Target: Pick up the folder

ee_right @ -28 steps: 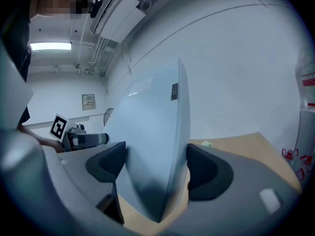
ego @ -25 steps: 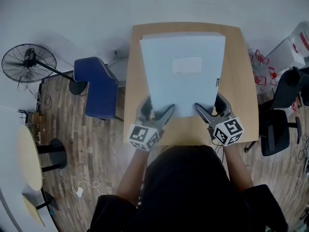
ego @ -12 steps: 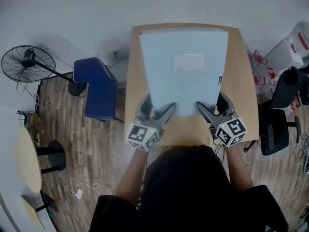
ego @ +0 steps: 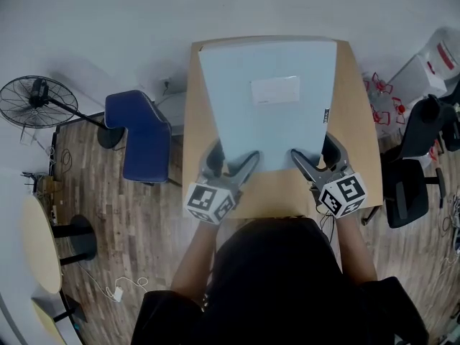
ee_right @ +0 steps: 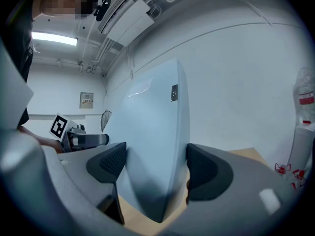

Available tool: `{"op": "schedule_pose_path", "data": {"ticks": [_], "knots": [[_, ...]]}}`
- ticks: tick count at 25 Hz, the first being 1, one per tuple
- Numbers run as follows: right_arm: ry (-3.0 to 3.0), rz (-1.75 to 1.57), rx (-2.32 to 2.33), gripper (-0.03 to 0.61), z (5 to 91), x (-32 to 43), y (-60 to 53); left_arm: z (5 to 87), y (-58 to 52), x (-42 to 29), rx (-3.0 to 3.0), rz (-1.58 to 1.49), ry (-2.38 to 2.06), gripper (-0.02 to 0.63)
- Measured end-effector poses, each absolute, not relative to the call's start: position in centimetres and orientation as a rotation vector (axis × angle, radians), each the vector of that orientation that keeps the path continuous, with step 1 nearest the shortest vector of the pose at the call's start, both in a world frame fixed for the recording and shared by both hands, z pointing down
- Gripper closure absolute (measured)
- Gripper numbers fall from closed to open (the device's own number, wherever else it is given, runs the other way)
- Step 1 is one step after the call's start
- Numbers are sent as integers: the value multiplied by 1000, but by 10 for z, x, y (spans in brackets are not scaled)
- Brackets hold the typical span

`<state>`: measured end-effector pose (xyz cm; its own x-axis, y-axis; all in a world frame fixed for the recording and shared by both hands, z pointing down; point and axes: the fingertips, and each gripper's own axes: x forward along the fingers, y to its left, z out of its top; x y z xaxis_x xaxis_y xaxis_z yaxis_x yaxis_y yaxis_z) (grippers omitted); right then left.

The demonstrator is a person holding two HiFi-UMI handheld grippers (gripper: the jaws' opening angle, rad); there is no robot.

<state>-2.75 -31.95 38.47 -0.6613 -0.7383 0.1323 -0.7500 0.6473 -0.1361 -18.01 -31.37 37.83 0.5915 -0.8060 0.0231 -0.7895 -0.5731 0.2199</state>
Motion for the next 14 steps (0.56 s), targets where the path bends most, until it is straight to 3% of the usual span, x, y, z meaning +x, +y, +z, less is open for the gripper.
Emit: {"op": "schedule_pose_path", "data": {"ticks": [14], "knots": [[-2778, 331, 1286, 197, 383, -22, -320, 375, -316, -174, 2625, -96, -1318, 210]]}}
